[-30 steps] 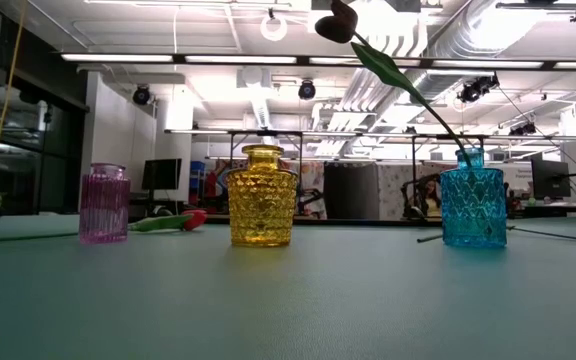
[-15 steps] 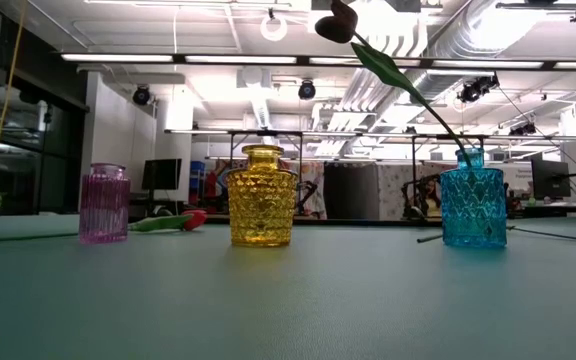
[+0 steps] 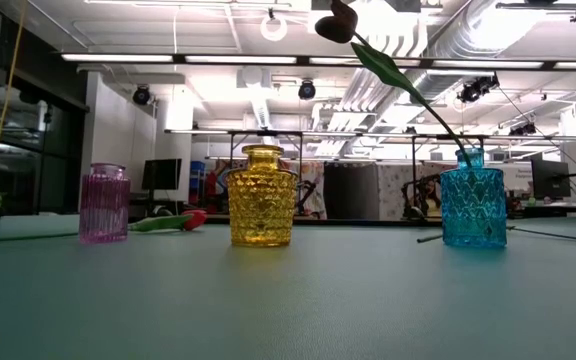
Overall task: Sort flowers into vase by color
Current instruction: Put the right dark red flower into the blue vase
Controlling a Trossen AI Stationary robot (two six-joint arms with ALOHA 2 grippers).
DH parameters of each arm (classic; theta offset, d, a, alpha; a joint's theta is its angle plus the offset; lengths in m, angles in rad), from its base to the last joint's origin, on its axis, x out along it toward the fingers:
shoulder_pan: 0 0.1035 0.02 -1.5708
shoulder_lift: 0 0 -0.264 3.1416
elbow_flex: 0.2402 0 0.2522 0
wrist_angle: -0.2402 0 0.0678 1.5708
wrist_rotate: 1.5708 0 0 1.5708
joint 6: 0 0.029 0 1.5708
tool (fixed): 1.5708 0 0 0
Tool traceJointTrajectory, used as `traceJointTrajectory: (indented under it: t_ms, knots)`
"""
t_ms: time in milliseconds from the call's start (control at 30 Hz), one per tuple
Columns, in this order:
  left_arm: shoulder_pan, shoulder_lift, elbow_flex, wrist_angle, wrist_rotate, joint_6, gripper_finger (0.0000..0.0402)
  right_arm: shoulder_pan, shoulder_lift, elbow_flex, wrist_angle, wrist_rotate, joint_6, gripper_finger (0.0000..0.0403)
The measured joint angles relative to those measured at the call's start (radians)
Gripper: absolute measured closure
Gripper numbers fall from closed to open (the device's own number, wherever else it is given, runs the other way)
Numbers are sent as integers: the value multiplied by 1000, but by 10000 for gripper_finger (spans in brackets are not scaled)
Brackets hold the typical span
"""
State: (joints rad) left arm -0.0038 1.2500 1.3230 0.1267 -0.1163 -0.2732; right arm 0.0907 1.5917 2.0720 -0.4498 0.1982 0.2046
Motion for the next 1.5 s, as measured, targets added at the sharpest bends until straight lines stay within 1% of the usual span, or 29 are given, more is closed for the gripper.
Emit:
traceJointTrajectory:
  t_ms: [167, 367, 567, 633, 700, 767, 833, 967, 1000, 1033, 1133, 1233, 1300, 1367, 1500]
  knots:
    - [-3, 23, 1, 122, 10, -12, 401, -31, 1, -29, 6, -4, 25, 144]
    - [0, 50, 1, 135, 1, -48, 401, -45, 30, -27, 91, -33, 27, 144]
    - [-4, 88, 0, 162, 11, -65, 401, -52, 51, -29, 85, -42, 34, 144]
    - [-4, 87, 0, 160, 12, -65, 401, -52, 49, -29, 95, -36, 34, 152]
    - [-3, 87, 0, 160, 12, -64, 401, -51, 45, -28, 95, -24, 36, 172]
    - [-3, 87, 0, 160, 11, -64, 401, -51, 45, -28, 93, -23, 49, 205]
    - [-3, 87, 0, 160, 12, -64, 401, -51, 45, -28, 93, -18, 50, 250]
    - [-3, 87, 0, 155, 13, -50, 401, -52, 45, -28, 94, -13, 48, 355]
    - [-3, 87, 0, 155, 13, -39, 401, -52, 45, -28, 93, -12, 43, 377]
    - [-3, 87, 0, 158, 13, -32, 399, -52, 45, -28, 93, -13, 37, 389]
    - [0, 79, 0, 154, 22, -3, 387, -51, 40, -28, 89, -15, 32, 391]
    - [17, 57, 1, 114, 55, 5, 363, -51, 27, -28, 59, -15, 24, 399]
    - [34, 32, 1, 49, 79, 5, 340, -51, 7, -28, 13, -8, 6, 399]
    - [47, -12, 1, -59, 76, 13, 314, -51, -22, -28, -62, 21, -7, 400]
    - [66, -121, 1, -281, -15, 78, 266, -45, -99, -27, -241, 115, -14, 401]
